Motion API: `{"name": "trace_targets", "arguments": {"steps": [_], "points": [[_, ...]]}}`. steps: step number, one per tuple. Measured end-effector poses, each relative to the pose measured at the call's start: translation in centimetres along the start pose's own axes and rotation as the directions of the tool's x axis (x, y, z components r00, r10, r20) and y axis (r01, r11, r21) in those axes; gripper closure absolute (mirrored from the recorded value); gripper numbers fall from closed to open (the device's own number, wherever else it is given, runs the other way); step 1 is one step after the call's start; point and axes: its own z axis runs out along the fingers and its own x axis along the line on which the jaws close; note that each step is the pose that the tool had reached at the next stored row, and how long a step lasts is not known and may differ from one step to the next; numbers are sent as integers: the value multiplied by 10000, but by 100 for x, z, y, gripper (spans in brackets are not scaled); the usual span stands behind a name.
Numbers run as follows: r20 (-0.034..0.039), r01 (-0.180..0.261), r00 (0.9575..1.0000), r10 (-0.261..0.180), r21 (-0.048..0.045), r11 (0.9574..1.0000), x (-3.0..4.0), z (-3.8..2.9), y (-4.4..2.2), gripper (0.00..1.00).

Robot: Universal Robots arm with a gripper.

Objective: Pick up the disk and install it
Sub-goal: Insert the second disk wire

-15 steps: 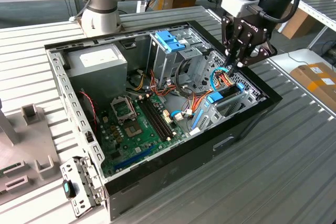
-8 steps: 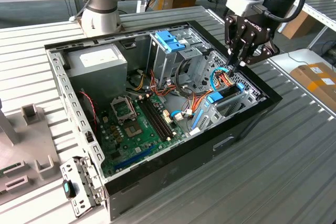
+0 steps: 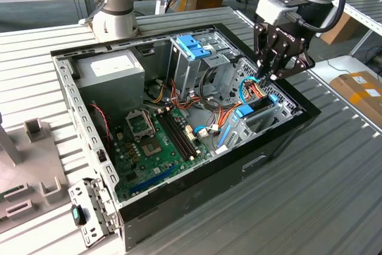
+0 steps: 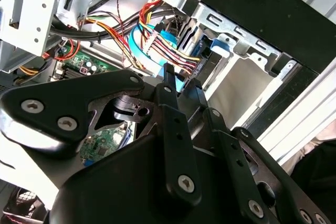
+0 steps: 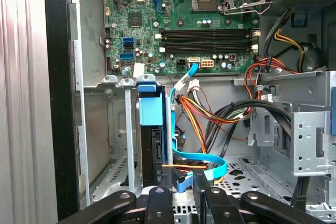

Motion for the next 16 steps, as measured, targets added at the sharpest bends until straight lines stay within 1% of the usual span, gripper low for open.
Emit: {"name": "trace_targets", "arguments": {"steps": [3, 7, 8, 9, 16], "points": [[-1, 1, 10000, -1, -19, 10000, 0, 16, -4, 70], [-2, 1, 10000, -1, -20, 10000, -1, 18, -5, 70], [-3, 1, 10000, -1, -19, 10000, -1, 18, -5, 72], [-3, 1, 10000, -1, -20, 10000, -1, 18, -5, 84], [-9, 1, 10000, -1, -20, 10000, -1, 17, -5, 84]]}}
